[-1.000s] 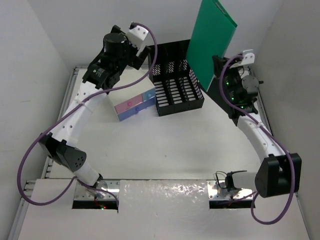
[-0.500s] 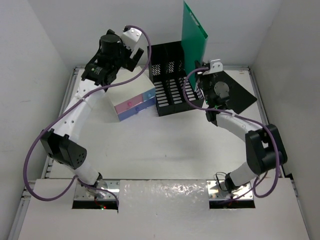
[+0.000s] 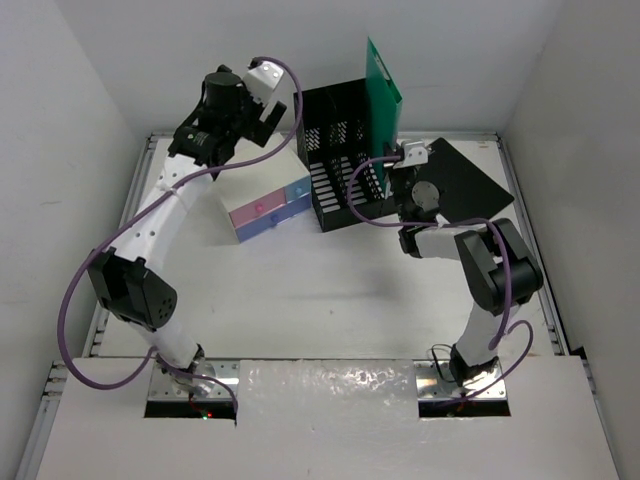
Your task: Organize the desk
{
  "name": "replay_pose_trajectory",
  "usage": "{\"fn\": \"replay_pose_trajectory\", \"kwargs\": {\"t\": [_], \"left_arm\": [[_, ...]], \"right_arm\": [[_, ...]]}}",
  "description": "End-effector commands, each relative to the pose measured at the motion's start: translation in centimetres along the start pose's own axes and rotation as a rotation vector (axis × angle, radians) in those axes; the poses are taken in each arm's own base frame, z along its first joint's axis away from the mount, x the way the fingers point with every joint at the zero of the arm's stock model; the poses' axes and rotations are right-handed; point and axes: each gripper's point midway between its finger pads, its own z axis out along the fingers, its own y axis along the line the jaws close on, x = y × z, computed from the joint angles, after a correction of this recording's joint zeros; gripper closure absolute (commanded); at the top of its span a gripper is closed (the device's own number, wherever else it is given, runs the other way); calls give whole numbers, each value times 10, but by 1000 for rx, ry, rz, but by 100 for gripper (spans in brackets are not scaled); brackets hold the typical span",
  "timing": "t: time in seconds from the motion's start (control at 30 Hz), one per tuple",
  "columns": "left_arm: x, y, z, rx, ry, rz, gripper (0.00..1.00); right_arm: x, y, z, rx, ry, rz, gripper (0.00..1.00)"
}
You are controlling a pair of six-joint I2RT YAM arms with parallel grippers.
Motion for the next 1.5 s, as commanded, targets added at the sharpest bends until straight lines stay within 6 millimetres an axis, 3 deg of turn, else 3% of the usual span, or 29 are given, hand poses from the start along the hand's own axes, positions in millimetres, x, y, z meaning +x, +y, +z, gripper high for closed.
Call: {"fn": "replay_pose_trajectory", "kwargs": {"t": [0.0, 0.33, 0.53, 0.67, 0.7, 0.77, 0.8, 0.83, 0.87, 0.9, 0.93, 0.97, 1.03, 1.07, 1.1, 1.13, 1.17, 1.2, 1.23, 1.27, 1.3, 1.33, 1.37, 1.4, 1.43, 1.47], "left_arm": [[-9, 8, -1, -17, -44, -5, 0], [-5, 5, 7, -7, -33, -3, 0], [1, 3, 4, -1, -21, 13, 1], [6, 0, 7, 14, -12, 28, 0], [8, -2, 8, 20, -6, 29, 0], [8, -6, 8, 41, -8, 30, 0], [7, -7, 8, 48, -11, 30, 0], [8, -9, 8, 61, -12, 32, 0], [8, -11, 8, 70, -12, 34, 0], [8, -14, 8, 86, -13, 34, 0], [9, -15, 8, 91, -11, 35, 0], [9, -16, 7, 96, -12, 37, 0], [10, -17, 7, 100, -9, 44, 0], [12, -17, 7, 102, -7, 46, 0], [11, -16, 6, 98, -8, 50, 0], [12, -16, 6, 96, -7, 51, 0], [14, -16, 6, 96, -2, 52, 0], [15, -15, 6, 90, -1, 55, 0], [16, -15, 5, 87, 2, 55, 0], [16, -16, 5, 87, 4, 58, 0], [17, -13, 3, 75, 5, 58, 0], [18, -13, 3, 74, 5, 58, 0], [22, -14, 3, 75, 15, 61, 0], [22, -13, 1, 70, 14, 65, 0], [24, -13, 1, 68, 20, 69, 0], [26, -14, 1, 67, 25, 71, 0]], "right_arm": [[-44, -6, 1, 44, -245, 54, 100], [-50, -2, 15, 34, -276, 16, 100], [-10, -1, 1, 30, -118, 15, 100], [13, 3, -15, -15, 107, 6, 32], [9, 2, -15, -20, 151, -5, 28], [6, -7, -32, -22, 315, -51, 15], [-9, -20, -29, 12, 334, -59, 9], [-7, -43, -46, 44, 449, -81, 7], [-21, -55, -44, 78, 463, -16, 7], [-18, -88, -60, 139, 544, 19, 6], [-18, -77, -61, 99, 566, 77, 7], [-29, -112, -60, 173, 555, 162, 9], [-22, -125, -63, 160, 604, 228, 32], [-16, -149, -55, 217, 616, 264, 44], [-9, -154, -50, 221, 632, 287, 72], [-3, -160, -41, 239, 635, 300, 79], [-14, -168, -21, 252, 607, 315, 81], [29, -169, -16, 263, 703, 338, 79], [13, -176, 14, 267, 657, 354, 59], [25, -178, 25, 278, 680, 367, 53], [77, -179, 25, 304, 781, 397, 50], [86, -183, 34, 323, 780, 413, 47], [82, -190, 54, 346, 737, 433, 44], [116, -192, 54, 374, 771, 448, 42], [127, -203, 57, 435, 765, 439, 40], [126, -210, 70, 462, 728, 450, 38]]}}
